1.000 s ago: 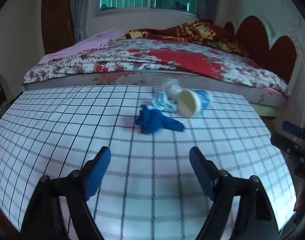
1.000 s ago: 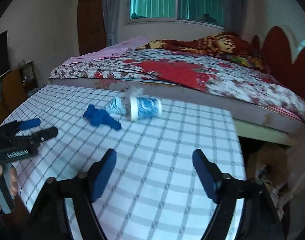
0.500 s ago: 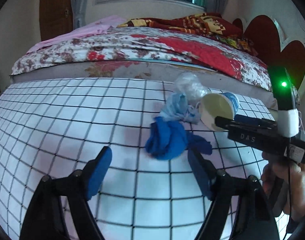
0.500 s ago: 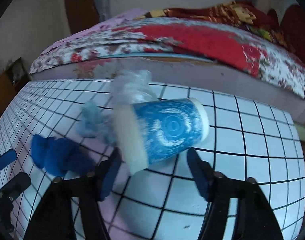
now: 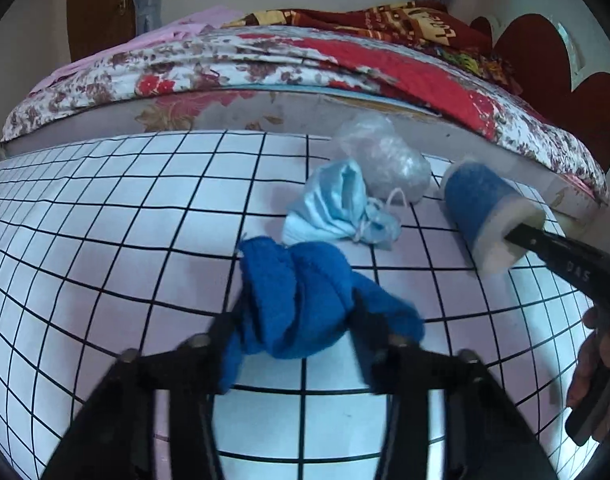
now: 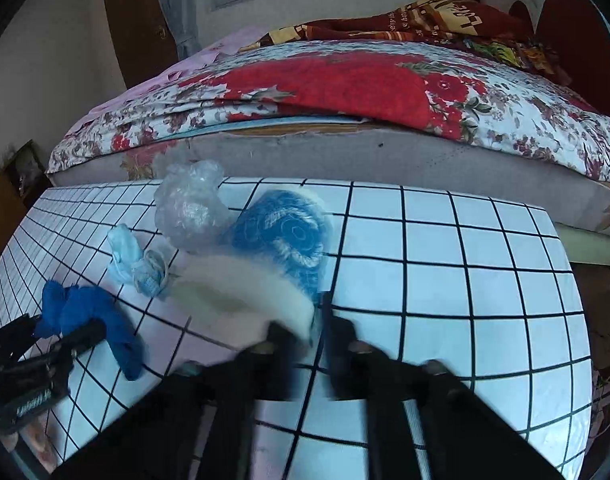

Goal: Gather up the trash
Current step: 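Grasp the blue cloth with the left tool while the right tool grasps the blue-white paper cup, then lift the blue cloth and blue-white cup and carry them over the black bin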

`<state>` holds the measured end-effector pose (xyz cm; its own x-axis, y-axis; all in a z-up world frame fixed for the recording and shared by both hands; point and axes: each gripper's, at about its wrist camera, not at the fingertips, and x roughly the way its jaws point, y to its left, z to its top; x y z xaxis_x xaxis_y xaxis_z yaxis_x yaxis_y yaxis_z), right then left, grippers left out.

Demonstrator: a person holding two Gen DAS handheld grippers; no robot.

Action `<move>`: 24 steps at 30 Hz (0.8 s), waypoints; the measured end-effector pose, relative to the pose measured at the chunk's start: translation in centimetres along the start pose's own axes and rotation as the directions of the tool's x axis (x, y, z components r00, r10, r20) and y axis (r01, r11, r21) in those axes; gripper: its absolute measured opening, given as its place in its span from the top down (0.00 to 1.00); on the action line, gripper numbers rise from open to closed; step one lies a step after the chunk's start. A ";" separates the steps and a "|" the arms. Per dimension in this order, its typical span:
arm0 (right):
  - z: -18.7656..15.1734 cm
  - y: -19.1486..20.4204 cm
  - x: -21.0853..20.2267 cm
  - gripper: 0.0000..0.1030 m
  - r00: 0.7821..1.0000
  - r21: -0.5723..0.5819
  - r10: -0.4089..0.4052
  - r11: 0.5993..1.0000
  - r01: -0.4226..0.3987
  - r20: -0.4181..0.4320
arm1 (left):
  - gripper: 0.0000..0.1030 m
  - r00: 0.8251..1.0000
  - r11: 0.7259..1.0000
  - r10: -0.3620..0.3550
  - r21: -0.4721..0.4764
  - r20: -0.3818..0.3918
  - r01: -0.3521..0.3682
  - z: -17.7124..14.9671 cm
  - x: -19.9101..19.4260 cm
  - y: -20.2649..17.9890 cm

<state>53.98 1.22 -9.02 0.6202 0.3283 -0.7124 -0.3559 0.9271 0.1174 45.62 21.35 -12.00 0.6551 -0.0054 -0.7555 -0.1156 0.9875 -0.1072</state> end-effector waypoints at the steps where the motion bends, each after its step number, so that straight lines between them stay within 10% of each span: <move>1: -0.2 -0.1 -0.2 0.97 1.000 0.000 0.003 1.000 -0.003 0.001 | 0.66 1.000 1.000 -0.001 0.002 0.007 0.001 -0.2 -0.4 0.1; 24: -11.8 0.5 -23.0 0.97 0.977 0.009 -0.010 1.000 0.008 0.212 | 0.69 0.963 0.991 0.069 0.091 0.260 -0.095 -10.1 -20.3 -3.6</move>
<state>31.32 -7.96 -0.77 0.7578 0.3502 -0.5506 -0.3446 0.9313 0.1182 25.21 16.28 -2.80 0.8172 0.1037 -0.5670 -0.1094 0.9937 0.0241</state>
